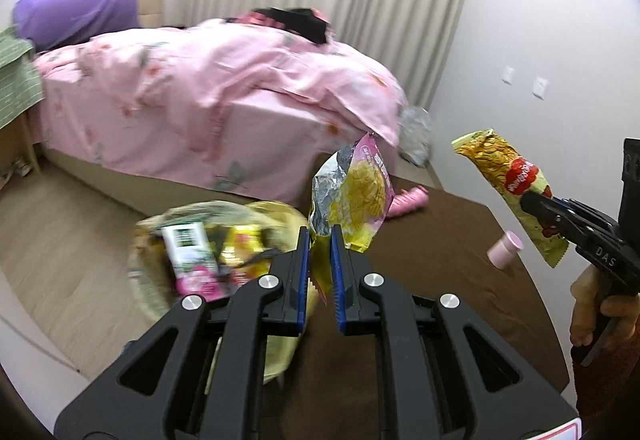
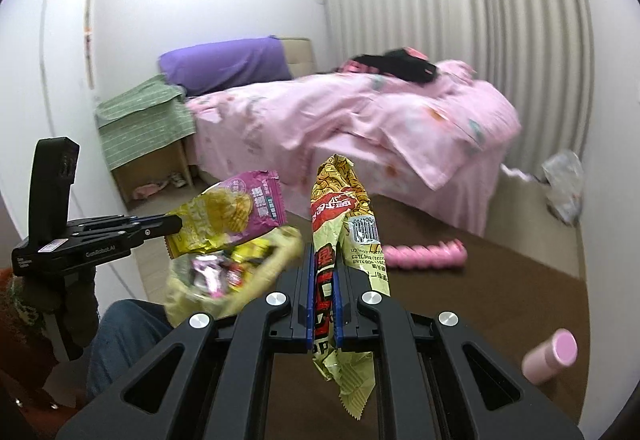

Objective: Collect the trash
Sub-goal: 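Carry the chip bag and snack stick over the yellow trash bag, then open both tools to drop the chip bag and snack stick into the bag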

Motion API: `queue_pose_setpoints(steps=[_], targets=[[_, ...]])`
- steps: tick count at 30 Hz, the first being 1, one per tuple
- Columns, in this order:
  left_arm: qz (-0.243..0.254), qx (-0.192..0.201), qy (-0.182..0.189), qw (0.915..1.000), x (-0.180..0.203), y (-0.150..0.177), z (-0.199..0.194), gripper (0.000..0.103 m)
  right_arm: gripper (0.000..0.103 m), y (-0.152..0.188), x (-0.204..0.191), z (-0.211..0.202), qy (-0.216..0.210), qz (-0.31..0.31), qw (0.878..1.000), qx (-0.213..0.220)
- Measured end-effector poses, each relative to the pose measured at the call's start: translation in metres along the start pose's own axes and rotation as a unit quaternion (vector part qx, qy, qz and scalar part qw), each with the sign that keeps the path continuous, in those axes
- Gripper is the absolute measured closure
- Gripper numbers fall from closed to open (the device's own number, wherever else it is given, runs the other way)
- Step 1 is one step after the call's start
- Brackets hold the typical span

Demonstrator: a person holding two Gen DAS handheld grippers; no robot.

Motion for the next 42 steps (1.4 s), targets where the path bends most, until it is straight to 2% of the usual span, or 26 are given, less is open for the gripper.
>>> queue_pose_setpoints(steps=[8,14,20,22,27,31,35,37,42], targets=[[-0.034,0.035,-0.074,0.9961,-0.07,-0.004,-0.036,0.093,0.094,-0.016,-0.053,0.031,-0.056,-0.02,0.998,-0.008],[-0.069,0.006,-0.11,0.9915,-0.113,0.014,-0.027,0.093,0.094,-0.012,-0.077,0.078,-0.097,-0.009,0.994,-0.042],[-0.079,-0.049,-0.111,0.9895,-0.128,0.046,0.018,0.093,0.094,0.004,-0.095,0.135,-0.14,0.013,0.987,-0.081],[-0.08,-0.077,-0.106,0.9881,-0.133,0.058,0.041,0.093,0.094,0.019,-0.103,0.167,-0.162,0.017,0.98,-0.112],[-0.07,-0.136,-0.101,0.983,-0.14,0.085,0.087,0.093,0.094,0.066,-0.116,0.237,-0.162,0.003,0.967,-0.195],[-0.063,-0.15,-0.097,0.9819,-0.141,0.093,0.105,0.093,0.094,0.093,-0.116,0.284,-0.162,0.004,0.954,-0.251],[-0.053,-0.16,-0.099,0.9807,-0.14,0.099,0.114,0.092,0.094,0.109,-0.117,0.308,-0.165,-0.001,0.944,-0.287],[-0.046,-0.166,-0.099,0.9801,-0.138,0.104,0.114,0.092,0.094,0.116,-0.117,0.31,-0.172,0.006,0.937,-0.304],[-0.05,-0.167,-0.099,0.9796,-0.137,0.106,0.108,0.092,0.094,0.12,-0.114,0.305,-0.181,0.009,0.93,-0.321]])
Point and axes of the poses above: each gripper's, at about its wrist camera, not at the fingertips, and z roughly the way its jaws point, x to its right, y to its underside, the point moved 4 cm from there along z, roughly the way its jaws point, and after that the axes turned 13 degrees about x, right-handed, at the moved point
